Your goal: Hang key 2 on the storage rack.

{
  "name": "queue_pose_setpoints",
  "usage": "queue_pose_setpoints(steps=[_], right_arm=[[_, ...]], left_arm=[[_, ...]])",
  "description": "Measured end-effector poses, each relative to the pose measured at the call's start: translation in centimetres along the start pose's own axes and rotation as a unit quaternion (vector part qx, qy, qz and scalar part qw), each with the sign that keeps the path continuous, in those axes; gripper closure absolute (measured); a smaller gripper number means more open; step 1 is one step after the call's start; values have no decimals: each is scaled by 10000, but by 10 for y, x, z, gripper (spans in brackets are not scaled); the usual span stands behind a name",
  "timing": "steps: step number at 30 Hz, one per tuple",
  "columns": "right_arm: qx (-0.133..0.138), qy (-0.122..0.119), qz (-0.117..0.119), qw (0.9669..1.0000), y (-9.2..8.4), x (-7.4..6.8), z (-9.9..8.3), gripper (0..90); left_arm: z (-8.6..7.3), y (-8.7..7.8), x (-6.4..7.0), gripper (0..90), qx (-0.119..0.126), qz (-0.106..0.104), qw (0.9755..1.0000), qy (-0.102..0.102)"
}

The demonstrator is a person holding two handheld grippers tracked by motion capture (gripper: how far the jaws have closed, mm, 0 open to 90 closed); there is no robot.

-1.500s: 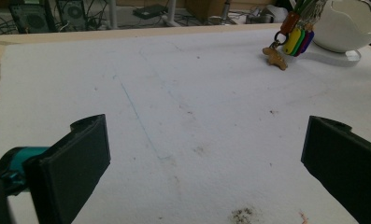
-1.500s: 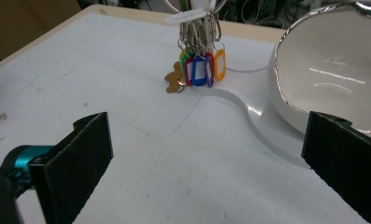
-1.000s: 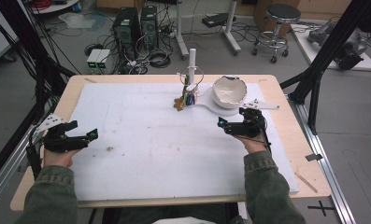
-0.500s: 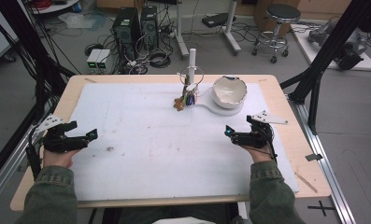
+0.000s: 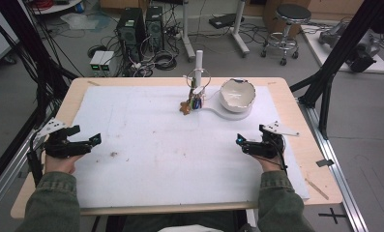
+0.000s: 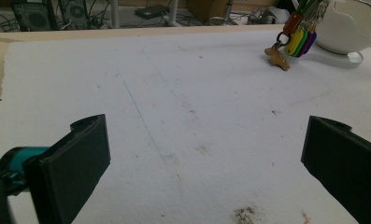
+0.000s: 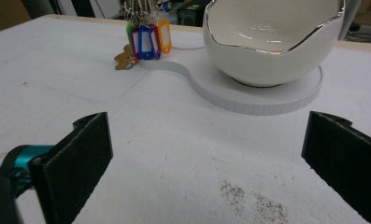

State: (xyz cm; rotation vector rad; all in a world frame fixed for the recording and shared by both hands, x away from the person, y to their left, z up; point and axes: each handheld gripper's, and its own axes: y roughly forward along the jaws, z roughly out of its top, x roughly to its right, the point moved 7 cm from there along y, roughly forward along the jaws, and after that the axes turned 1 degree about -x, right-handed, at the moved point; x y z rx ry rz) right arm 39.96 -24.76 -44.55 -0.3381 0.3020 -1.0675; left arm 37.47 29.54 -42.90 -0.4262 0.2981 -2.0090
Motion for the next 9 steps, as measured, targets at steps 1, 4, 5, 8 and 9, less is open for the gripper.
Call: queue_pose_setpoints(steps=[1, 4, 5, 8, 9], right_arm=[[0, 0, 0, 10000, 0, 0, 0, 10], [57, 13, -1, 10000, -1, -1, 1, 10], [99, 23, -4, 9999, -2, -1, 2, 10], [235, 110, 8, 9997, -7, -1, 5, 10], [272, 127, 11, 9996, -8, -1, 6, 10]], left_arm=[[0, 0, 0, 17, 0, 0, 10000, 0], [-1, 0, 0, 17, -11, -5, 10000, -1], [-1, 1, 0, 17, -14, -9, 10000, -1], [-1, 1, -1, 18, -16, -11, 10000, -8], [-1, 1, -1, 17, -19, -7, 10000, -8]])
